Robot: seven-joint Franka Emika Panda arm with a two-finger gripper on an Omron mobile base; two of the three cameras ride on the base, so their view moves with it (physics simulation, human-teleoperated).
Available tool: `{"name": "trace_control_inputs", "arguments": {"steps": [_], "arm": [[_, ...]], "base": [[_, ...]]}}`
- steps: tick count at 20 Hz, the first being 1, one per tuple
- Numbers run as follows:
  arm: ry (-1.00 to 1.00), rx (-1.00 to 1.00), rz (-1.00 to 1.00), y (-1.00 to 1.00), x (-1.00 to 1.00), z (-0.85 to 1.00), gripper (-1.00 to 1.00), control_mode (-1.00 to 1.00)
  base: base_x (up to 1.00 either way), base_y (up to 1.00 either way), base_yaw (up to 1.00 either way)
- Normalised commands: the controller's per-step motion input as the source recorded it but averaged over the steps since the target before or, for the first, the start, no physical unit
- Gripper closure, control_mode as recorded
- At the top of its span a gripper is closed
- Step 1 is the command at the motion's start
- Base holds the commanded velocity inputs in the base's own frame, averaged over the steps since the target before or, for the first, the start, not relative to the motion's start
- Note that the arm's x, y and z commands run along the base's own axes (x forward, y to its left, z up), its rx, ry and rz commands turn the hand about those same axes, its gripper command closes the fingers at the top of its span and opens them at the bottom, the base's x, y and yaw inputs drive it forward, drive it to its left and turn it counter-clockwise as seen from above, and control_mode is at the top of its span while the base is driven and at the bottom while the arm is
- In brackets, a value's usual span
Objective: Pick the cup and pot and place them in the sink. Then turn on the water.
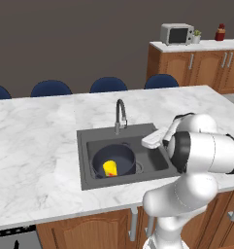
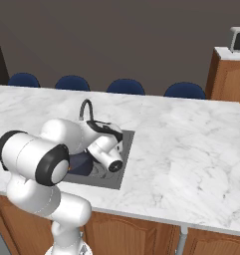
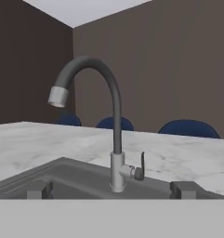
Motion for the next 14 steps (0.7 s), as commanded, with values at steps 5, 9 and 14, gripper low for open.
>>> {"name": "trace_control_inputs", "arguments": {"steps": [5, 9, 14], "arm": [[0.00, 0.01, 0.00, -0.10, 0.02, 0.00, -1.00, -1.00], [0.00, 0.00, 0.00, -0.07, 0.02, 0.00, -1.00, -1.00], [0.00, 0.00, 0.00, 0.00, 0.04, 0.00, -1.00, -1.00]], "base": [[0.00, 0.00, 0.00], [0.00, 0.00, 0.00], [0.00, 0.00, 0.00]]}}
